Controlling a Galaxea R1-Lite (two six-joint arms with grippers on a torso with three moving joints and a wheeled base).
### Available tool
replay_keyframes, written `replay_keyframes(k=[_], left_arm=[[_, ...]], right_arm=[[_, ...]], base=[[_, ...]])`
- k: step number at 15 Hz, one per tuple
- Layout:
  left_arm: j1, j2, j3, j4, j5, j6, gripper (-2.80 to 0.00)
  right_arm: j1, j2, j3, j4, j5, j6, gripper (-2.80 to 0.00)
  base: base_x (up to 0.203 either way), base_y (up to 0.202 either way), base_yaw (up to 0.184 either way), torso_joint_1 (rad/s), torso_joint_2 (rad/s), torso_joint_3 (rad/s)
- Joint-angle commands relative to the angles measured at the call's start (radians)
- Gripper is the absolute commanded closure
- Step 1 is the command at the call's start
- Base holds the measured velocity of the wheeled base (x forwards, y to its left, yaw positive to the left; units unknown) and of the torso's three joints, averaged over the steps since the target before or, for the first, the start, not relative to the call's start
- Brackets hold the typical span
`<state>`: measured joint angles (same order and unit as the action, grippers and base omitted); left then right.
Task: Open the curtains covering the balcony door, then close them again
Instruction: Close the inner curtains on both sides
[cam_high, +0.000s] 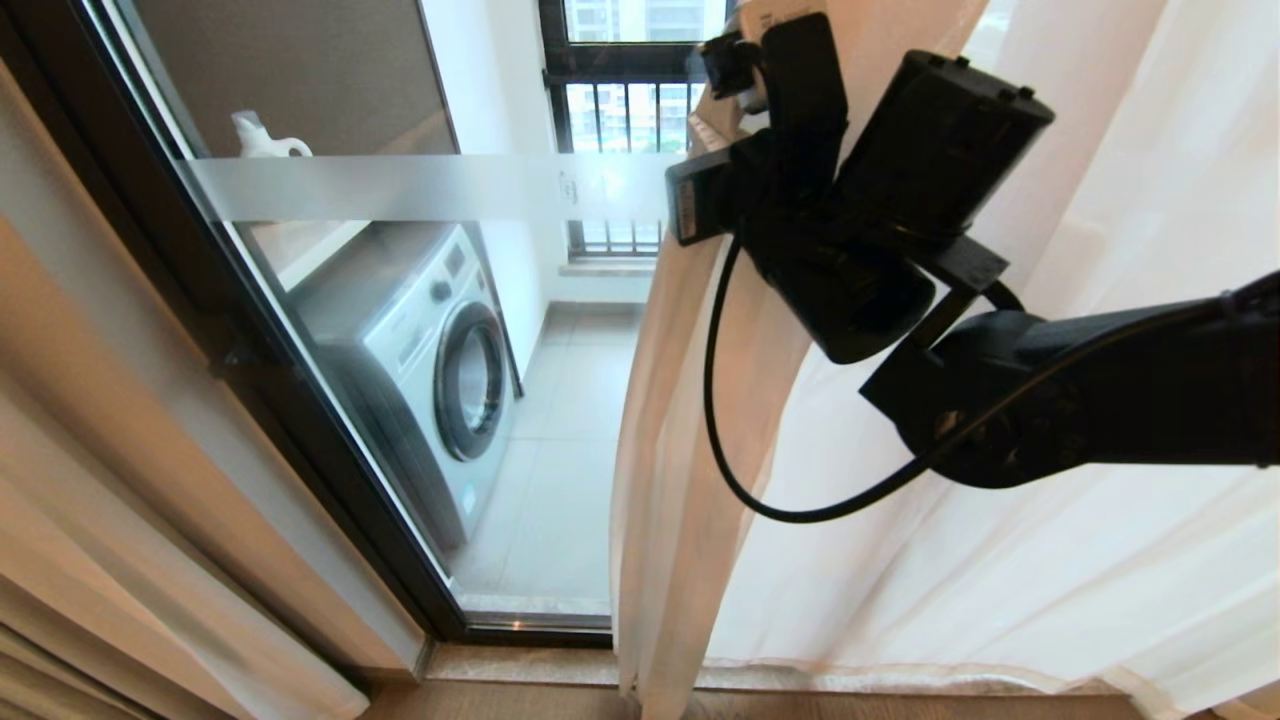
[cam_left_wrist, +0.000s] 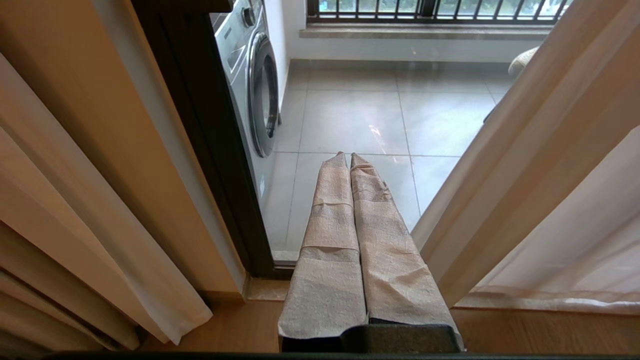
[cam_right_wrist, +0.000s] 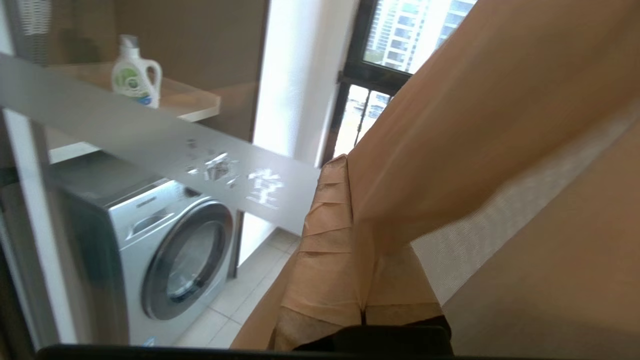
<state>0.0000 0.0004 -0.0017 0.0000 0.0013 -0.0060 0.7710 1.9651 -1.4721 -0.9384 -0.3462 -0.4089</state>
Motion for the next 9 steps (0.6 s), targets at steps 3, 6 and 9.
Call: replay_keyframes(k=[3,6,9], left_arm=[[0.000,0.000,0.000,-0.001,0.000,0.000,0.00],[0.000,0.000,0.000,-0.001,0.000,0.000,0.00],[0.000,0.000,0.000,-0.001,0.000,0.000,0.00]], right_arm=[[-0.117,-0.101,0.009,0.001,-0.004,-0.002,0.00],[-0.219,-0.147,0.030,0.040,-0.002,0.016,0.00],[-0.268,-0.164,0.039,0.038,0.000,0.047,0.00]], base=[[0.000,0.000,0.000,0.000,0.00,0.000],[0.000,0.000,0.000,0.000,0.00,0.000],[0.000,0.000,0.000,0.000,0.00,0.000]])
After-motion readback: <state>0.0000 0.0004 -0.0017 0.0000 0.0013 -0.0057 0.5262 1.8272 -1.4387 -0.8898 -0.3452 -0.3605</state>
